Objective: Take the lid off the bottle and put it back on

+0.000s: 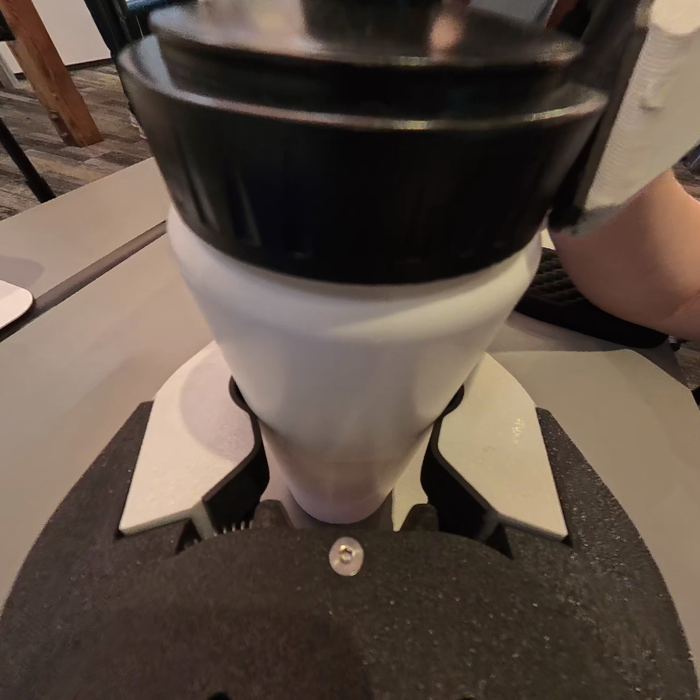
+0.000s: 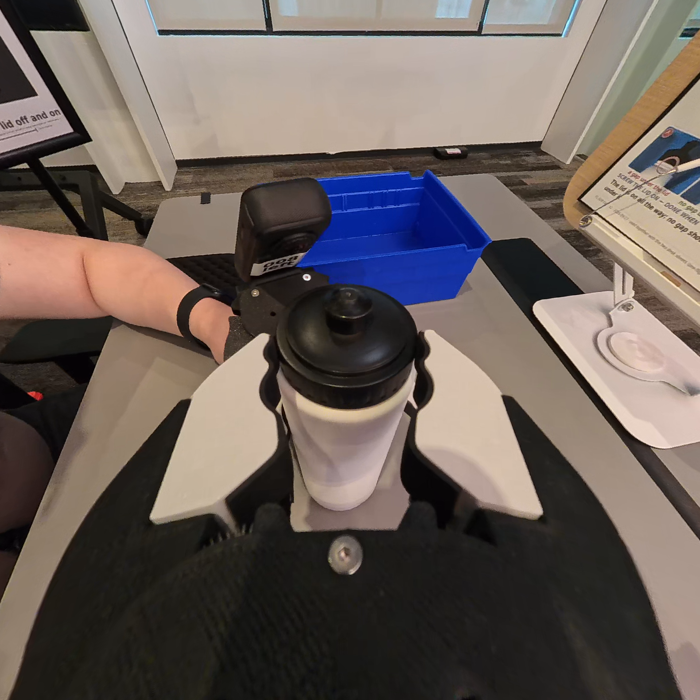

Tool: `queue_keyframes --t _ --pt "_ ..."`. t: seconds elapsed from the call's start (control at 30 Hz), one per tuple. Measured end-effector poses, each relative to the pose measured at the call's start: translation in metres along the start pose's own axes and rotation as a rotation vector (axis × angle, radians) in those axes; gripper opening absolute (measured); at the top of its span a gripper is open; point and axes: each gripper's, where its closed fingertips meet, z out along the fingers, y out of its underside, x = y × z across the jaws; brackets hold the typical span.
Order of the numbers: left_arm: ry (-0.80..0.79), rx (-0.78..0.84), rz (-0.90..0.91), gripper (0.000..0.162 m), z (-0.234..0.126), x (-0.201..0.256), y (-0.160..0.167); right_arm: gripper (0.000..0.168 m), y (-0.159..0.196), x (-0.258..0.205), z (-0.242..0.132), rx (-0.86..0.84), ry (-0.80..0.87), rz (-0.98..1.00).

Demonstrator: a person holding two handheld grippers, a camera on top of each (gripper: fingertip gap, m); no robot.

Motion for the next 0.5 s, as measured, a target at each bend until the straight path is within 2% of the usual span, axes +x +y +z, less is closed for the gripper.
queue_keyframes --t 0.17,0.3,0.5 --pt "0.02 -0.037 0.03 0.102 0.003 0.003 0.002 0.072 0.0 -0.002 -0.004 0.006 -0.026 -0.07" --pt "0.159 -0.036 0.033 0.102 0.004 0.022 0.001 0.076 -0.001 -0.01 -0.004 0.04 -0.122 -0.019" --pt "0.12 -0.069 0.058 0.102 0.005 0.02 0.003 0.076 0.001 -0.011 -0.005 0.009 -0.114 -0.021"
